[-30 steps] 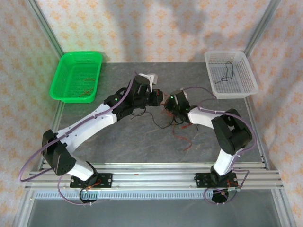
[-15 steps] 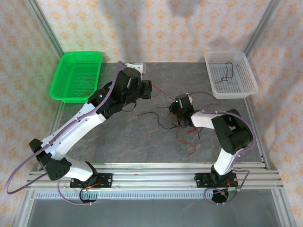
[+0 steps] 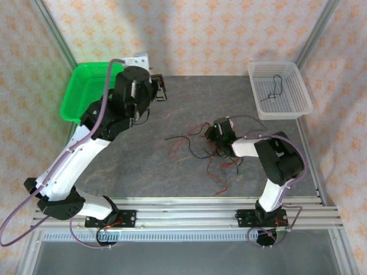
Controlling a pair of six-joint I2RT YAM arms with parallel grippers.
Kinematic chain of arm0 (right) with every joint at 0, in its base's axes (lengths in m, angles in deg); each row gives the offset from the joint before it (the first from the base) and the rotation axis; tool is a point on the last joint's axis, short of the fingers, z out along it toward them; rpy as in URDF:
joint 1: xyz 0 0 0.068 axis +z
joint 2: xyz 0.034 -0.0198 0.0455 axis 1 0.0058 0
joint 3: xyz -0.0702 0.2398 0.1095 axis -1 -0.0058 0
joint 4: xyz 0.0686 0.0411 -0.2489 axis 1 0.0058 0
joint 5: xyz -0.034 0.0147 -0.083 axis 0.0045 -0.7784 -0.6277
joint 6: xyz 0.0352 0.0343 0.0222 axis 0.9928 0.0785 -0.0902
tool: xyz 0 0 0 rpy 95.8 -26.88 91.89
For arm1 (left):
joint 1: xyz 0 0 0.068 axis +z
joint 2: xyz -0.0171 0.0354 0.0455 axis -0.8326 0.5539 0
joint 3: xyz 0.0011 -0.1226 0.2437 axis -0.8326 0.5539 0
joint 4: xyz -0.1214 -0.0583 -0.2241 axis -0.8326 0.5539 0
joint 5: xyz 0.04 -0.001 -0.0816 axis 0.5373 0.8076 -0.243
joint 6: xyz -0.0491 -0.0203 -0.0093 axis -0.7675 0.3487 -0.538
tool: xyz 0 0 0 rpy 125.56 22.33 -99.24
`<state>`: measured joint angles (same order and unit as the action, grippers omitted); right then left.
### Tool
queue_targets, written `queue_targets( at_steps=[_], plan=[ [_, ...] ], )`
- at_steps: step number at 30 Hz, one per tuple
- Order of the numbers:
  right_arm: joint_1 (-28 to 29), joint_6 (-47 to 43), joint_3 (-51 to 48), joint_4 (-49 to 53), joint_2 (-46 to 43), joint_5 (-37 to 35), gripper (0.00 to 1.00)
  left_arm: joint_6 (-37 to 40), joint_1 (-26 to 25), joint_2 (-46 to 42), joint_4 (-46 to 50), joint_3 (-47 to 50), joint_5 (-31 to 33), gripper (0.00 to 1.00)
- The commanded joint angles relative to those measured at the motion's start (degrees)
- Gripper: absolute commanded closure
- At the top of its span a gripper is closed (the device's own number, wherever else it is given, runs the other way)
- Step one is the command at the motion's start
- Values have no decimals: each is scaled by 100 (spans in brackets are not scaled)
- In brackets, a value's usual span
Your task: Untangle the cables
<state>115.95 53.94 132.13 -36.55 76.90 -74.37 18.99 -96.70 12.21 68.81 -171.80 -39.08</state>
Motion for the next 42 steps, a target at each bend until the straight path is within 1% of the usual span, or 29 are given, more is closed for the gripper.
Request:
queue_targets(
  at_steps=[1,5,9,12,15,17,19,20,25,27,28,29,35,42],
  plan=[
    [-26,109,-262,359,257,-18,69,223,43,-126,133,-208,458,100],
    [-27,103,-294,337,267,98,63,215,52,-187,60,-76,418,100],
    [-27,-28,-234,547,-19,246,55,203,53,-198,-89,328,138,100],
    [-22,-269,-81,1013,-531,228,47,154,55,-178,-264,798,-136,89],
    [-19,-527,79,1567,-1188,124,38,93,65,-156,-509,1398,-421,67],
    [-25,-683,203,1970,-1616,3,32,66,60,-133,-748,1936,-681,55],
    [-24,-798,313,2316,-2005,-86,27,39,59,-73,-972,2432,-920,50],
    [-25,-844,362,2494,-2171,-130,26,30,61,-15,-1102,2671,-1038,49],
    [-26,-891,455,2978,-2825,-224,25,96,59,220,-1743,3673,-1525,48],
    [-25,-915,505,3127,-3049,-277,25,197,61,327,-1952,3953,-1641,46],
    [-26,-930,550,3210,-3150,-319,24,246,59,411,-2004,4051,-1654,43],
    [-26,-951,599,3292,-3235,-346,24,304,59,515,-2007,4098,-1655,40],
    [-26,-1022,751,3581,-3604,-445,23,613,44,1080,-1946,3993,-1599,34],
    [-35,-1031,685,3677,-3791,-504,21,955,46,1833,-2062,3702,-1452,33]
  ],
)
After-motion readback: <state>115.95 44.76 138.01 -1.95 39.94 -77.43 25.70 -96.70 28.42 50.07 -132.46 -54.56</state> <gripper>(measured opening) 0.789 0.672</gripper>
